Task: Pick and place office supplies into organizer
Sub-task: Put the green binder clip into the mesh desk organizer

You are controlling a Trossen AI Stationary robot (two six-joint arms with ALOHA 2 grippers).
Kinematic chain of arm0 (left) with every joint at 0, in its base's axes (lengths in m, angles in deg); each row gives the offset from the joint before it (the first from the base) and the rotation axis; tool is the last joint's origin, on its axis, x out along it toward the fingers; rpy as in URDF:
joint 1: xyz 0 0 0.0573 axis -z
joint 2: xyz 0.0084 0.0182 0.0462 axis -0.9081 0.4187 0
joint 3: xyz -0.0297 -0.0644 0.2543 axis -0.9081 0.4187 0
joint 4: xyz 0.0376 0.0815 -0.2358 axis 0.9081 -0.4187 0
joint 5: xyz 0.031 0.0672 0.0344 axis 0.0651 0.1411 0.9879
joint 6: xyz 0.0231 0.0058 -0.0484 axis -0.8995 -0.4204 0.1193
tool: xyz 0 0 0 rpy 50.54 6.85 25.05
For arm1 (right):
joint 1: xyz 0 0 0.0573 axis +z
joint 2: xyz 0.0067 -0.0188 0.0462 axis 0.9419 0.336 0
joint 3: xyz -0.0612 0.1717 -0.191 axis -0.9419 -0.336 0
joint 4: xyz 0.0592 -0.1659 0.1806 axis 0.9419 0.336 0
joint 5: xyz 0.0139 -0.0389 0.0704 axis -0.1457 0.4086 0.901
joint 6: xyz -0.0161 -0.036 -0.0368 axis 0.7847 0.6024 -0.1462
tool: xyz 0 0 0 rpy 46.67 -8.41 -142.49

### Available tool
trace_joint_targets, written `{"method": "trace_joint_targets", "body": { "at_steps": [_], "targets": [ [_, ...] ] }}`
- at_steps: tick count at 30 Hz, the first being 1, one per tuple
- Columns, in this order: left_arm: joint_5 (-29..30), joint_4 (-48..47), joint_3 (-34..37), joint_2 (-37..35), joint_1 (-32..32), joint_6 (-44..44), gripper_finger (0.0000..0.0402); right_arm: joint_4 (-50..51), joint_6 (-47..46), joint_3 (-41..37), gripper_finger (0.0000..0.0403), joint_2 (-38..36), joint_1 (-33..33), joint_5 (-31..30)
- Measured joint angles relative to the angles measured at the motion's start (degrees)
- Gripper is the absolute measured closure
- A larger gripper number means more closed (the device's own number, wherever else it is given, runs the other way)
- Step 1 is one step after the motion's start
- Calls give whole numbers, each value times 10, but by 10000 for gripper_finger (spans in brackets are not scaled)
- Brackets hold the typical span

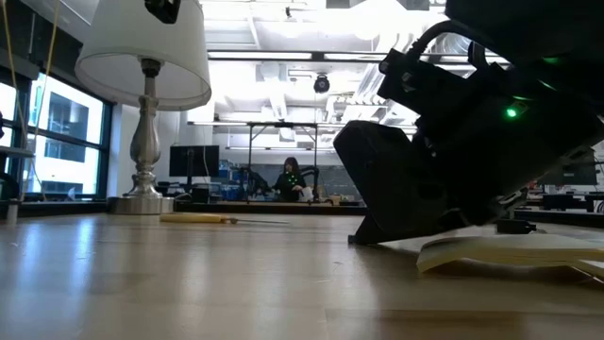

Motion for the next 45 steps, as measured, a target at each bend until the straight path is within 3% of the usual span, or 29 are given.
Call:
{"method": "trace_joint_targets", "body": {
  "at_steps": [13, 27, 45],
  "targets": [
    [0, 0, 0, 0, 0, 0, 247, 41, 30, 20, 364, -4, -5, 24],
    [0, 1, 0, 0, 0, 0, 247, 55, 64, 30, 399, -5, -10, 39],
    [0, 0, 0, 0, 0, 0, 247, 157, 70, 31, 402, -80, -2, -11]
  ]
}}
